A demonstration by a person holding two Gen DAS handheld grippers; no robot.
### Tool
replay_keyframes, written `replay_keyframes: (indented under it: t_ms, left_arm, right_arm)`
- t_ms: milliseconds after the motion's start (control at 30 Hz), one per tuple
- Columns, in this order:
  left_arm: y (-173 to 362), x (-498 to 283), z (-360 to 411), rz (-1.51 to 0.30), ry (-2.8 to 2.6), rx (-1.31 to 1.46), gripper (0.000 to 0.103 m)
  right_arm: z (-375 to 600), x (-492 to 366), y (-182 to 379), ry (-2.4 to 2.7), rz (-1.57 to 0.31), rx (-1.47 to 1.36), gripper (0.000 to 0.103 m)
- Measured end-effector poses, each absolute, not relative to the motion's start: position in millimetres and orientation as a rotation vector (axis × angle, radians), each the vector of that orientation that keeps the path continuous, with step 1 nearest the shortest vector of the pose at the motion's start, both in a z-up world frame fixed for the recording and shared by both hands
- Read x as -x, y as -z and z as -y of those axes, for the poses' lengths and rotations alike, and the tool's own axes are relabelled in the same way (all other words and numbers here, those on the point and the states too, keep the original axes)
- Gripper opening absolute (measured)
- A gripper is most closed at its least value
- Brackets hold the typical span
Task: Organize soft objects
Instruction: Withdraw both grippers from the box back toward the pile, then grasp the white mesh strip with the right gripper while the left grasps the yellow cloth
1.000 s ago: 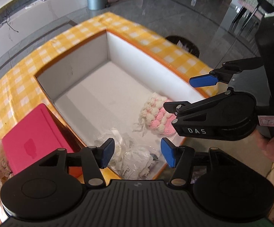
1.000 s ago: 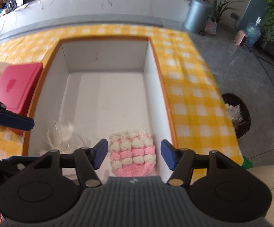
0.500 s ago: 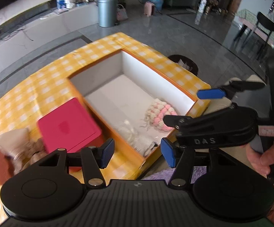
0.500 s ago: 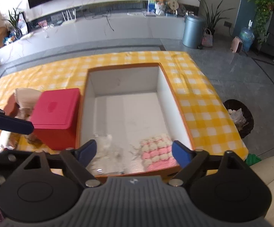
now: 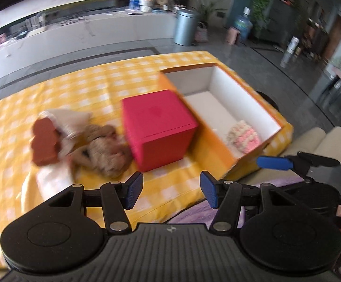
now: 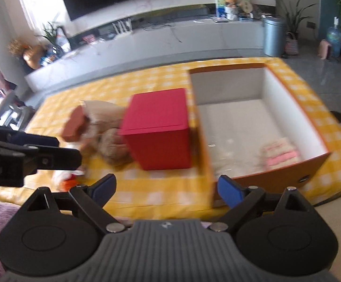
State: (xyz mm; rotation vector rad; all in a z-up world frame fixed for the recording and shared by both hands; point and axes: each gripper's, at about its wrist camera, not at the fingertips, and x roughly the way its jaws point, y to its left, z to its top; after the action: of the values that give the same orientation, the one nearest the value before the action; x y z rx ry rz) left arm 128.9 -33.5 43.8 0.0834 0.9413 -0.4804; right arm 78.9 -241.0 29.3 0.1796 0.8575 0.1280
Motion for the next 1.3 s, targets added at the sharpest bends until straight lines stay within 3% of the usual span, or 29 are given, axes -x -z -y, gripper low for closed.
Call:
replay_keyframes:
  t_ms: [433, 967, 1200, 1300]
  left_arm:
    - [-5.5, -91.1, -57.2, -0.908, 0.294, -0.055, 0.066]
    - [31.4, -102.4, -135.9, -0.954, 0.259, 0.046, 0.067]
    - [39.2, -124.4, -149.3, -0.974, 0.221, 0.030, 0.067]
    - [42.8, -131.5, -160.5, -0.988, 0.197, 0.029, 0.067]
  right_arm:
    - [163.2, -72.9, 5.5, -0.224, -0.904, -0.215, 0.091]
    - [92.0, -111.8, 40.0, -0.326, -0.944, -0.051, 0.057]
    - [69.0, -144.6, 40.1, -0.372, -0.942, -0.059, 0.057]
    - [52.4, -161.5, 40.3, -0.408, -0.938, -0.049, 0.063]
